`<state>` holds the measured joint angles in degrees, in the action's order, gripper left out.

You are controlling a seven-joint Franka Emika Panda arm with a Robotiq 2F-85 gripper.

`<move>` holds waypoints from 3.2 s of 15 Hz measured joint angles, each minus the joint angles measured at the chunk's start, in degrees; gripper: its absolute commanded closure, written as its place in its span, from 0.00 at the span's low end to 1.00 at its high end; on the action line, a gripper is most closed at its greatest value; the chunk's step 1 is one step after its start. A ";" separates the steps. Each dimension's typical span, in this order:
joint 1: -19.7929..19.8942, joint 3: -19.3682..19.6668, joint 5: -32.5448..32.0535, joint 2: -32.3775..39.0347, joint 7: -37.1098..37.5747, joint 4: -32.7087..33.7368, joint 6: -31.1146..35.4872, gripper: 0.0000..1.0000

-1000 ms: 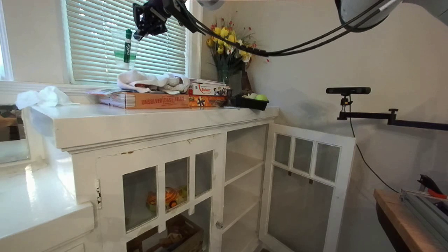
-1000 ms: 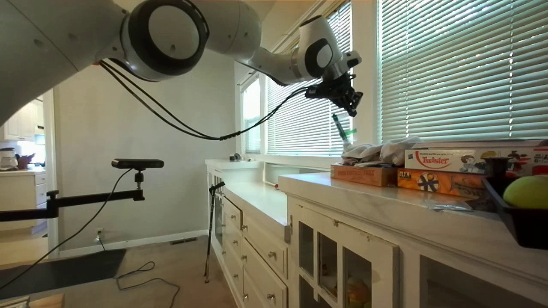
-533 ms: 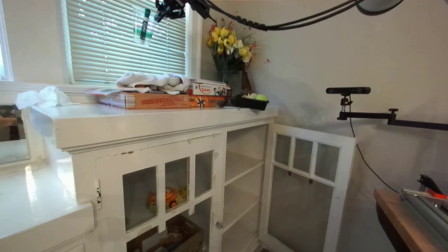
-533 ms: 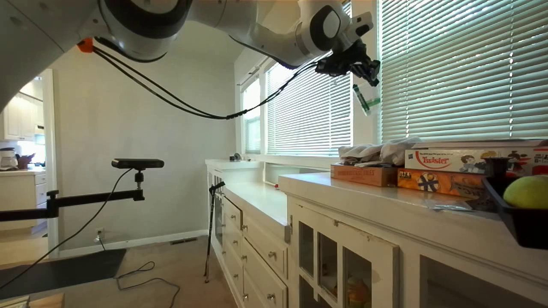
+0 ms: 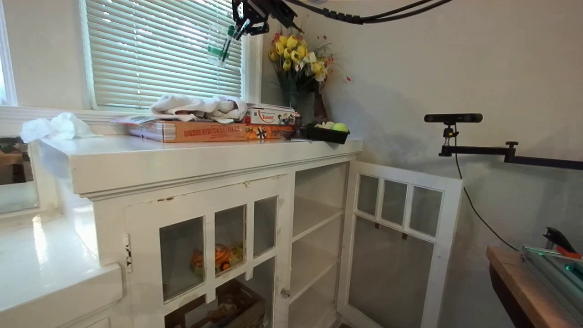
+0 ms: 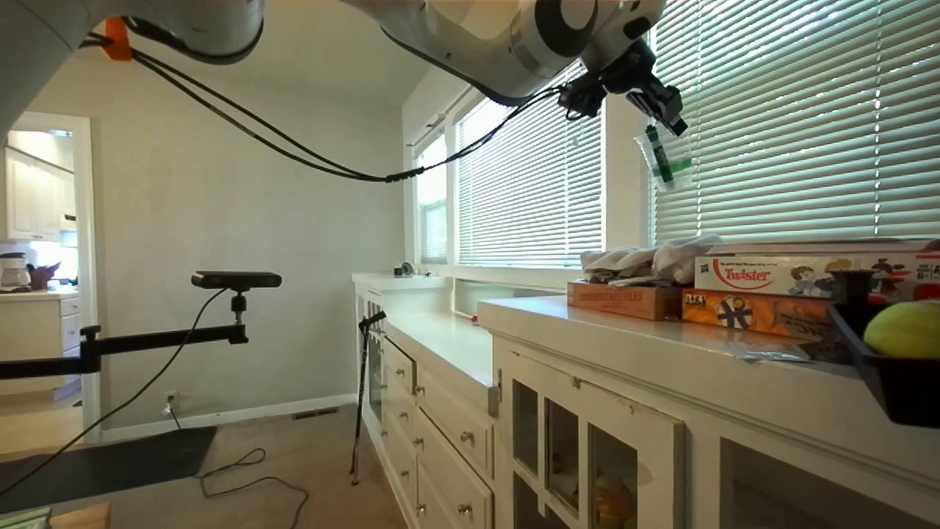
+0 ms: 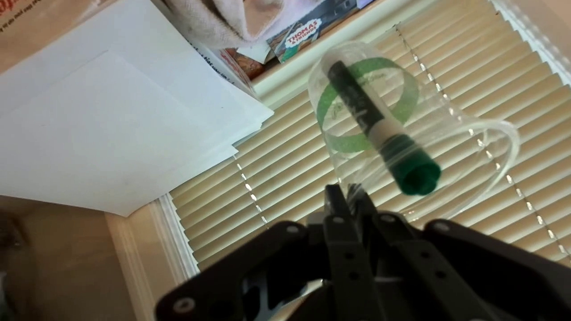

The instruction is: Put the clear cup on to of the white box.

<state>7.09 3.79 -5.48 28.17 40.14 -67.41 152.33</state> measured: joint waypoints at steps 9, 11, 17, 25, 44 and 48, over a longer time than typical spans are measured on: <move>-0.39 3.67 -0.72 2.40 1.02 1.28 -4.75 0.98; 0.27 6.74 -0.74 4.24 1.86 3.51 -7.46 0.98; 2.20 11.97 -0.66 8.99 5.90 11.27 -14.63 0.98; 3.72 11.93 0.68 11.84 11.22 19.20 -27.56 0.98; 4.40 11.62 0.74 16.65 14.86 26.70 -32.88 0.12; 4.01 11.84 -0.62 16.89 11.75 27.89 -28.00 0.00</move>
<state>11.11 15.63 -6.09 45.05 51.89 -39.52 124.33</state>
